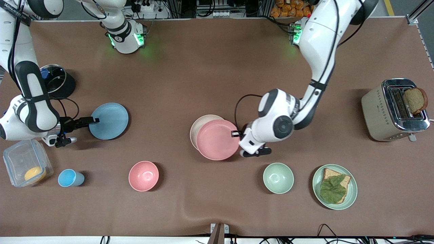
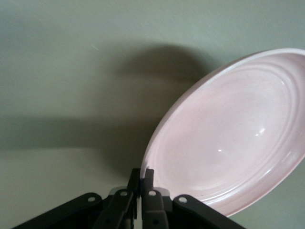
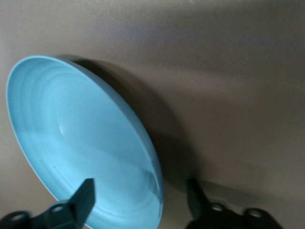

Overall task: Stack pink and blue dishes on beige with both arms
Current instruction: 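Carry the pink plate onto the beige plate while the right gripper grasps the blue plate, then release the pink plate with the left gripper while the right gripper lifts the blue plate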

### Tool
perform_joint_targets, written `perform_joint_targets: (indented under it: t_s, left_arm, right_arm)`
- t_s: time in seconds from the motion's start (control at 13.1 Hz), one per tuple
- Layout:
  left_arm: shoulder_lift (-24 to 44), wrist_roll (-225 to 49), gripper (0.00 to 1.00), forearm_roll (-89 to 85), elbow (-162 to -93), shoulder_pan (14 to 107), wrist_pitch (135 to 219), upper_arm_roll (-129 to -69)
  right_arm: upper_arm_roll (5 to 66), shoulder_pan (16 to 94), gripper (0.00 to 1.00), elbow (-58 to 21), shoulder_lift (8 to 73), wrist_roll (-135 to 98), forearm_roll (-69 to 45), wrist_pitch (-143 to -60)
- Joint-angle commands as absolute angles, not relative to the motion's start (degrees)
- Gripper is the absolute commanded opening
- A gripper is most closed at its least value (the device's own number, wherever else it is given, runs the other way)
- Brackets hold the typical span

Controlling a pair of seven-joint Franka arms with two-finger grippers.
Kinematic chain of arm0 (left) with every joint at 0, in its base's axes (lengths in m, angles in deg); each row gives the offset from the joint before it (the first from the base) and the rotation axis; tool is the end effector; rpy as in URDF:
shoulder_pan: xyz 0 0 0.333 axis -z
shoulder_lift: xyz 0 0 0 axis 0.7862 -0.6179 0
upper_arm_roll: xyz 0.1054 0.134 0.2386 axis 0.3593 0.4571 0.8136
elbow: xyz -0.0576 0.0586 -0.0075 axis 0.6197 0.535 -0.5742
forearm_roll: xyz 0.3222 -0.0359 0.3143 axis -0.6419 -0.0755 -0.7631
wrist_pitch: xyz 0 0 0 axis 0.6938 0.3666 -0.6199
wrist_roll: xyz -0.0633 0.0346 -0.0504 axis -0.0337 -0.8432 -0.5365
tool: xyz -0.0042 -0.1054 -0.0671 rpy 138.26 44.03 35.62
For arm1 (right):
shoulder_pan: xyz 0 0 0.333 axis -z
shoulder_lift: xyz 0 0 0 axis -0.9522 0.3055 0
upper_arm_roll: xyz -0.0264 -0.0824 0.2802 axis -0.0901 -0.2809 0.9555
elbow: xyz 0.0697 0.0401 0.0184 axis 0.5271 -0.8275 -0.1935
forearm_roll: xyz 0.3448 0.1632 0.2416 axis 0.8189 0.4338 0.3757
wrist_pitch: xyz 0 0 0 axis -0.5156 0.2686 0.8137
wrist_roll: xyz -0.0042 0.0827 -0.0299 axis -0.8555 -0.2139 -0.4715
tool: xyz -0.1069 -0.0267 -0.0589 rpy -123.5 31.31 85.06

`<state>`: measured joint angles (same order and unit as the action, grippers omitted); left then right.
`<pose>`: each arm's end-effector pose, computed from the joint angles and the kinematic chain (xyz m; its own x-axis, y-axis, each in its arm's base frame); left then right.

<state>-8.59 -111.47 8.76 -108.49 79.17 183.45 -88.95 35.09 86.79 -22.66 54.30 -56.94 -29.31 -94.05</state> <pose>0.6191 -0.4436 0.1800 0.9654 0.0929 -0.2436 0.1622 -0.9455 0.2823 0.5731 -0.1840 0.0785 0.9231 0.2636 -0.2800 0.1002 -0.8678 -0.4867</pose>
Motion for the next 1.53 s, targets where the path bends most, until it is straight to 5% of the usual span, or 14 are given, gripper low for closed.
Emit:
perform_joint_targets:
  t_s: [0.0, 0.08, 0.15, 0.23, 0.76, 1.45]
  left_arm:
    - [-10.41, -112.85, 0.00, 9.78, -106.99, 81.63, 184.19, -87.93]
    - [-10.42, -112.76, 0.00, 9.34, -107.16, 81.80, 184.19, -87.84]
    - [-10.42, -112.41, 0.70, 9.17, -107.25, 81.63, 184.19, -87.84]
    - [-9.90, -112.32, 1.00, 8.03, -107.17, 81.80, 184.19, -87.67]
    - [-1.73, -107.51, 1.00, -10.77, -107.17, 76.19, 178.48, -87.67]
    - [15.66, -75.67, 1.00, -11.40, -107.34, 56.94, 159.25, -87.67]
  right_arm:
    - [35.99, 87.60, 0.13, -22.41, 54.51, -58.52, -27.81, -93.47]
    - [35.99, 87.51, 0.04, -22.41, 54.68, -58.51, -27.81, -93.47]
    - [35.99, 87.42, 0.00, -22.32, 54.69, -58.60, -27.81, -93.38]
    - [36.08, 87.42, 0.00, -22.32, 54.69, -58.52, -27.81, -93.20]
    - [36.17, 85.58, 0.00, -14.34, 54.16, -53.62, -27.64, -80.92]
    - [36.26, 63.02, 0.00, -4.93, 54.51, -20.95, -16.22, -79.03]
